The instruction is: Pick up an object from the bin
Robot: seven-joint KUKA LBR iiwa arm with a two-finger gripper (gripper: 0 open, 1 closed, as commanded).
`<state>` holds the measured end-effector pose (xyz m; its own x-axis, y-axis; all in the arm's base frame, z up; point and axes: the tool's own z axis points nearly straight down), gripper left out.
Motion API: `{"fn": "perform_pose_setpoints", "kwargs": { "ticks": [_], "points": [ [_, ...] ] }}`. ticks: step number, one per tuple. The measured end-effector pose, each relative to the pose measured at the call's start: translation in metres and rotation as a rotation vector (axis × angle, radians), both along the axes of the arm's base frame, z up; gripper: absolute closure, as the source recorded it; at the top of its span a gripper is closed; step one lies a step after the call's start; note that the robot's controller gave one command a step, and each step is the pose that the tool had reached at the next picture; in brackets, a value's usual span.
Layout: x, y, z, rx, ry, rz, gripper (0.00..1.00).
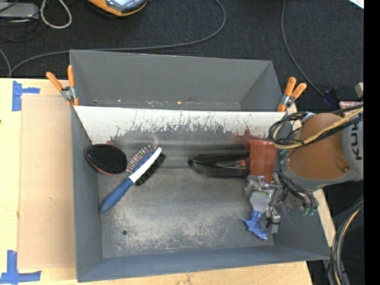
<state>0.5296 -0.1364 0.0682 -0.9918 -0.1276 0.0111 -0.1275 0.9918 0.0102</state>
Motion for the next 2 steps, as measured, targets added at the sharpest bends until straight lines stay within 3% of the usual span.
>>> {"fn": "perform_pose_setpoints", "kwargs": {
  "ticks": [1,2],
  "points": [
    [-0.011,0.001,0.033,-0.006,-0.022,0.192,0.0],
    [0.001,-0.001,0.004,-0.003,-0.003,0.009,0.0]
  ]
}}
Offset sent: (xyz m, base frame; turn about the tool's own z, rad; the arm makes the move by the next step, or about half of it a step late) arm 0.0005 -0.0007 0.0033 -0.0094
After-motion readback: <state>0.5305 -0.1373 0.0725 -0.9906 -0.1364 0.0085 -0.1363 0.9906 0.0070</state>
